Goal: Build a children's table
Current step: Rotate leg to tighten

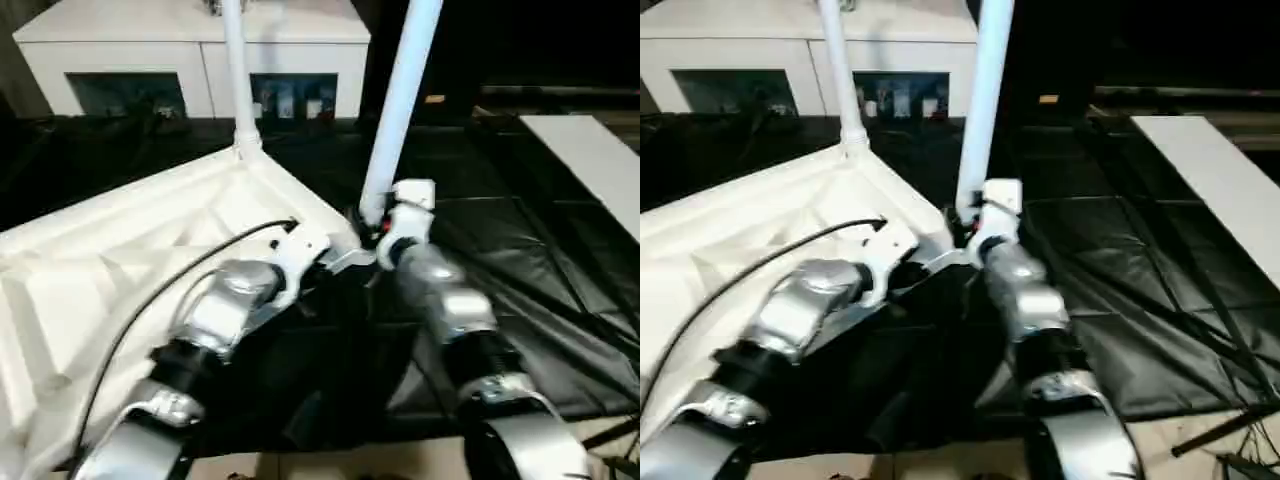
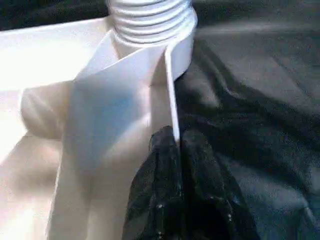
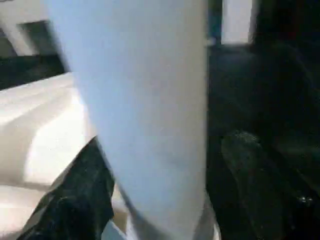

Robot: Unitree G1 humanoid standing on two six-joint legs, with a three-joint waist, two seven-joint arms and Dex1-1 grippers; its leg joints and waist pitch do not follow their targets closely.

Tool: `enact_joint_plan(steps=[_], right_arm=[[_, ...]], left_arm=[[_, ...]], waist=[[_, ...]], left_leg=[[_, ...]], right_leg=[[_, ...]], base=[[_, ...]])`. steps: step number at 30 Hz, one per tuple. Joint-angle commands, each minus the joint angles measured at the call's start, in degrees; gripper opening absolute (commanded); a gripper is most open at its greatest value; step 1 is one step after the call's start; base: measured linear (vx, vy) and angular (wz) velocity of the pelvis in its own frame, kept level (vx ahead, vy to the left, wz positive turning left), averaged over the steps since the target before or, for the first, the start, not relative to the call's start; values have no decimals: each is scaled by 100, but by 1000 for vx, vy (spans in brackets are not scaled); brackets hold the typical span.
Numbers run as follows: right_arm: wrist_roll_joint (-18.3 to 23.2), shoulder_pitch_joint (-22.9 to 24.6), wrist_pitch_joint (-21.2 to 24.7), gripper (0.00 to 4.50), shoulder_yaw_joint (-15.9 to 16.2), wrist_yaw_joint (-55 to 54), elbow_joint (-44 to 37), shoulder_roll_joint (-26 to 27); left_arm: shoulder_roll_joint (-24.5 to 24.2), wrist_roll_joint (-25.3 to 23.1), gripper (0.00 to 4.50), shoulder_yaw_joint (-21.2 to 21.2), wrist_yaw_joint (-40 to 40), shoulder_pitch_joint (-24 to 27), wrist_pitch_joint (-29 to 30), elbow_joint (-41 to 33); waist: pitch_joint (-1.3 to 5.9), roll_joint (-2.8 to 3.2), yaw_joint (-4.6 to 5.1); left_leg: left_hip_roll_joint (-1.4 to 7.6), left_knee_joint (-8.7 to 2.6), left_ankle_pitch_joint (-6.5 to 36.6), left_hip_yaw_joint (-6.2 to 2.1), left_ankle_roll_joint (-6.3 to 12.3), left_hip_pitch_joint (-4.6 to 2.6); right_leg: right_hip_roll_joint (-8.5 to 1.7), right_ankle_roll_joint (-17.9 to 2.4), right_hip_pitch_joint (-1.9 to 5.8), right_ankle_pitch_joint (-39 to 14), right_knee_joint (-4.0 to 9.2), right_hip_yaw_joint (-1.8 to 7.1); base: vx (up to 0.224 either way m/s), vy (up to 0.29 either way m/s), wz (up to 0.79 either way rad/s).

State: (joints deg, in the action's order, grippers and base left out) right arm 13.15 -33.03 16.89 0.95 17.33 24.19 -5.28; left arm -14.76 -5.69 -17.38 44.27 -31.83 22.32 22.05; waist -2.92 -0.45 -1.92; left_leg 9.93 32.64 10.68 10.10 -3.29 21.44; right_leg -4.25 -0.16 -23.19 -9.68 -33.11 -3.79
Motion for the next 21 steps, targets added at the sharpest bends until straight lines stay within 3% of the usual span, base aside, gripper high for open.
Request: enact_joint_plan(steps=[1,2,3,5,8,10,14,17,20,21], right_arm=[[222,233,412,365,176,578,-559,-276],[412,663,613,365,465,1425,-1236,-856],[488,970,632,365,674,2062,-1628,-1310],[520,1291,712,365,859,2689,-1981,-1778],[486,1559,663,365,1055,3283,-2228,-2226],[453,1633,680,365,1141,3476,-2285,-2381],[393,1611,720,365,1199,3422,-2297,-2421],[356,1565,684,365,1269,3432,-2274,-2447],[200,1505,584,365,1406,3557,-2204,-2482],[160,1497,572,350,1440,3602,-2194,-2493]], left_arm=[[-293,-2,0,-254,651,145,-271,-121],[-637,114,0,-431,1301,267,-401,-339],[-891,195,0,-566,1769,357,-526,-486],[-1140,238,0,-703,2174,419,-795,-586],[-1236,449,0,-670,2489,474,-771,-790],[-1277,517,0,-664,2598,476,-760,-875],[-1369,483,0,-698,2649,433,-892,-856],[-1405,480,0,-702,2645,408,-958,-816],[-1403,444,0,-670,2623,378,-1052,-732],[-1398,418,0,-653,2621,375,-1081,-703]], waist=[[349,23,-78],[350,23,-68],[378,40,-165],[379,66,-207],[406,70,-225],[394,64,-261],[364,52,-263],[317,32,-255],[303,31,-259],[319,19,-262]], left_leg=[[361,-422,1227,-103,258,-75],[360,-417,1090,-84,269,-77],[352,-355,635,-72,460,-72],[344,-324,394,-56,589,-82],[342,-286,185,-52,649,-97],[355,-282,228,-49,666,-128],[354,-304,510,-47,569,-109],[351,-337,1161,-49,251,-130],[348,-356,1361,-59,103,-147],[347,-348,1303,-59,92,-146]], right_leg=[[-438,-902,253,-1409,388,325],[-423,-991,235,-1135,360,330],[-410,-1097,322,-244,266,319],[-382,-1309,303,399,196,309],[-380,-1603,335,828,113,304],[-385,-1641,335,723,115,306],[-409,-1636,338,128,158,304],[-426,-1395,312,-1016,264,326],[-424,-1198,291,-1558,310,333],[-425,-1164,294,-1520,306,336]], base=[[82,-36,0],[82,-36,0],[93,-25,3],[91,-9,2],[26,1,1],[0,0,0],[0,0,0],[0,0,0],[0,0,0],[0,0,0]])
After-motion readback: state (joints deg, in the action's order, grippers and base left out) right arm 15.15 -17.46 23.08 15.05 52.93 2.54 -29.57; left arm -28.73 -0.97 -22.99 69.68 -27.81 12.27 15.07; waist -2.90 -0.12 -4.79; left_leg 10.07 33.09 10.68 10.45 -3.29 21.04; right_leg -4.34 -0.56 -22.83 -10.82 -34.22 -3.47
